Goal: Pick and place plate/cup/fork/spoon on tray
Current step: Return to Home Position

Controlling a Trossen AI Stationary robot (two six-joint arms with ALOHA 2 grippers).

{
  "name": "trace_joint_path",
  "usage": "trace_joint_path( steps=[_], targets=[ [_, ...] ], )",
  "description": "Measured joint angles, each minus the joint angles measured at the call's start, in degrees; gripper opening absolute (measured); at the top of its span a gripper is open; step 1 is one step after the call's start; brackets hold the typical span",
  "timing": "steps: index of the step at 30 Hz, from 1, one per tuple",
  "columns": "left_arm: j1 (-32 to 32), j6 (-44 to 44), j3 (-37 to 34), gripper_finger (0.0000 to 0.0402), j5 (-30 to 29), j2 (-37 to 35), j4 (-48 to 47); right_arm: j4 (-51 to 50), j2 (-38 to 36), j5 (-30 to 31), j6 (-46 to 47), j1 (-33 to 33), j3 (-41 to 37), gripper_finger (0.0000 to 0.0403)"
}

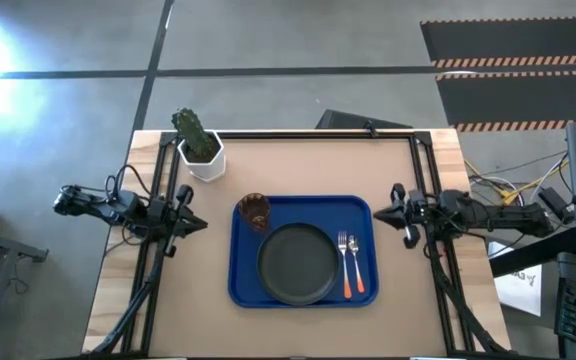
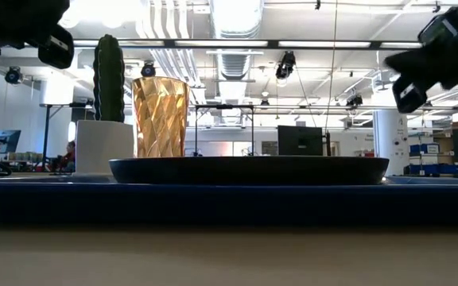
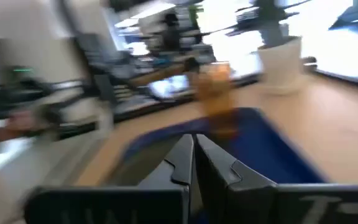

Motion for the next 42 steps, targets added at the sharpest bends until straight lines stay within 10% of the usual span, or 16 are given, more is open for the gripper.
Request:
trace_joint_path(
  steps=[42],
  targets=[
    [0.0, 1.5, -0.2, 0.0006, -2.7, 0.0, -11.0, -3.1, 0.3, 3.5, -11.8, 0.0, 0.2, 0.0009]
  ],
)
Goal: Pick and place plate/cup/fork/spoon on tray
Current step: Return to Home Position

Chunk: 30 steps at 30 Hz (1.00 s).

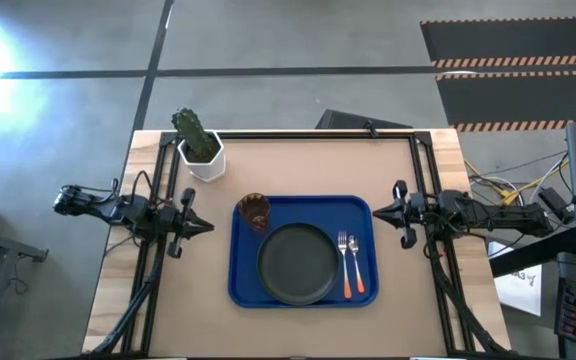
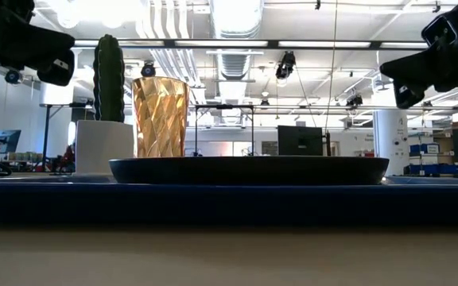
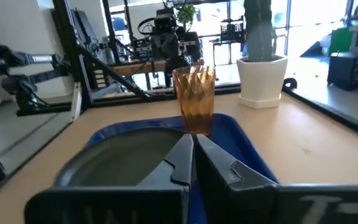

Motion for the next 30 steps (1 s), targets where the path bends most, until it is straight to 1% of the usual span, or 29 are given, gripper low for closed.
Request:
trace_joint_path(
  steps=[5, 10, 30],
  targets=[
    [0.0, -0.1, 0.0, 0.0006, 0.0, 0.0, 0.2, -0.2, 0.9, 2.5, -1.5, 0.0, 0.0, 0.0009],
    [0.0, -1.5, 0.0, 0.0006, 0.1, 0.0, 0.2, -0.2, 1.6, 2.9, -2.1, 0.0, 0.0, 0.0009],
    [0.0, -1.4, 0.0, 0.0006, 0.1, 0.0, -1.3, -0.2, 1.8, 3.4, -2.1, 0.0, -0.1, 0.0009]
  ],
)
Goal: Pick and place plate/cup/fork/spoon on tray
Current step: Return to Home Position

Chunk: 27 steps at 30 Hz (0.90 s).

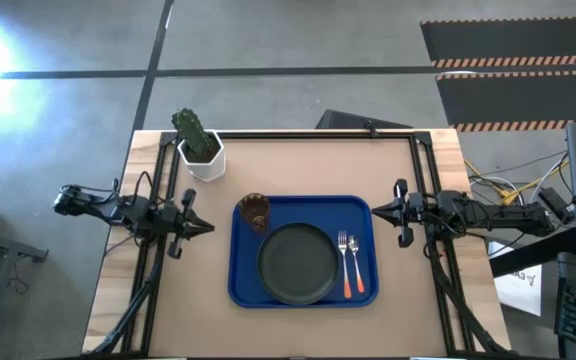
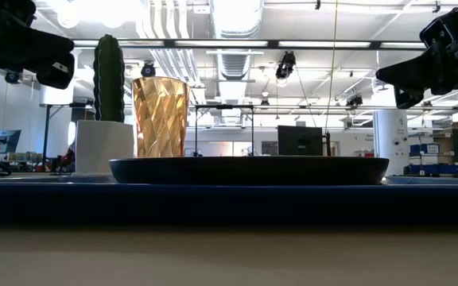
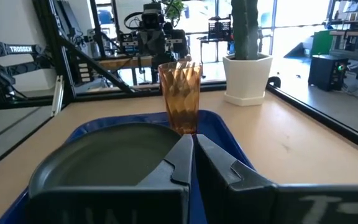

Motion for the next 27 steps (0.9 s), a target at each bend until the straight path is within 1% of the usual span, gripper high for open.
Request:
trace_joint_path(
  steps=[27],
  targets=[
    [0.0, 0.0, -0.8, 0.0006, 0.0, 0.0, 0.0, 0.5, 0.2, -0.4, 0.2, 0.0, 0.0, 0.0009]
  ],
)
